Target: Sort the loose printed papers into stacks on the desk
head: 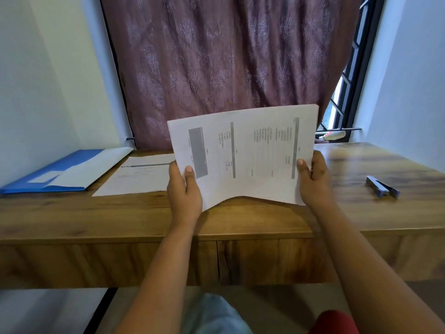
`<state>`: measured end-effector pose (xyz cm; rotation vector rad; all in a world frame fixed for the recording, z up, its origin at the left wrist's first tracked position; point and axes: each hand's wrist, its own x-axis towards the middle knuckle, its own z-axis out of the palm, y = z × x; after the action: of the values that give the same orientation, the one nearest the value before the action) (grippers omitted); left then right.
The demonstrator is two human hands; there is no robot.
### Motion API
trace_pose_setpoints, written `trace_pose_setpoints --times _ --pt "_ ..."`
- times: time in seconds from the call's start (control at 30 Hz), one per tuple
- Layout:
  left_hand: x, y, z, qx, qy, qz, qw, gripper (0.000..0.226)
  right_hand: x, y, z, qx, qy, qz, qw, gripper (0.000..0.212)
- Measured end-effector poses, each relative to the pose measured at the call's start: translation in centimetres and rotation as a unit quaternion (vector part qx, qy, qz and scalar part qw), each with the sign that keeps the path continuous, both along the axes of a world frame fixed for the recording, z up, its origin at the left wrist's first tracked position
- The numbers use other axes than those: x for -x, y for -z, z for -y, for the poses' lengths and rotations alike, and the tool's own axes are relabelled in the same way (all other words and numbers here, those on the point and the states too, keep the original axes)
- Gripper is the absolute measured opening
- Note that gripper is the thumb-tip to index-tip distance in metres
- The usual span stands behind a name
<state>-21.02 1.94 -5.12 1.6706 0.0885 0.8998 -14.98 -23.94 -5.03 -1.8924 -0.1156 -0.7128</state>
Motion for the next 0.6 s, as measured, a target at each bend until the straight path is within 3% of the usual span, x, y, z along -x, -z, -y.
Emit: trace_pose_setpoints --times 0.13,0.27,0.33,0.43,0.47,0.53,0.6 --pt "-0.5 1.4 -0.4 0.024 0.034 -0.051 0.998 0.037 0.2 2.4 0.3 0.061 -0.024 -0.133 0.989 0.035" --pt "-0.3 0.5 -1.0 0.039 0.033 -0.088 0.995 0.037 -0.3 1.6 0.4 0.061 -0.033 -0.134 0.989 0.036" --pt "-0.4 -0.5 -1.4 0.056 0.041 -0.128 0.989 0.036 -0.6 1.0 1.1 0.023 -0.070 -0.143 0.987 0.037" --pt "-0.2 -1.2 -2.0 0.110 0.099 -0.228 0.962 0.032 -1.4 0.1 3.3 0.052 -0.131 -0.186 0.972 0.037" --pt "0.0 -1.3 -2.0 0.084 0.104 -0.277 0.952 0.028 -1.6 -0.3 4.0 0.055 -0.146 -0.196 0.968 0.034" --pt "0.3 -2.1 -1.8 -0.052 0.032 -0.360 0.931 0.024 -1.6 -0.8 5.1 0.022 -0.189 -0.218 0.957 0.031" --pt "-0.7 -3.1 -1.4 -0.217 -0.077 -0.351 0.907 0.050 -1.4 -1.3 6.0 -0.020 -0.238 -0.262 0.935 0.034"
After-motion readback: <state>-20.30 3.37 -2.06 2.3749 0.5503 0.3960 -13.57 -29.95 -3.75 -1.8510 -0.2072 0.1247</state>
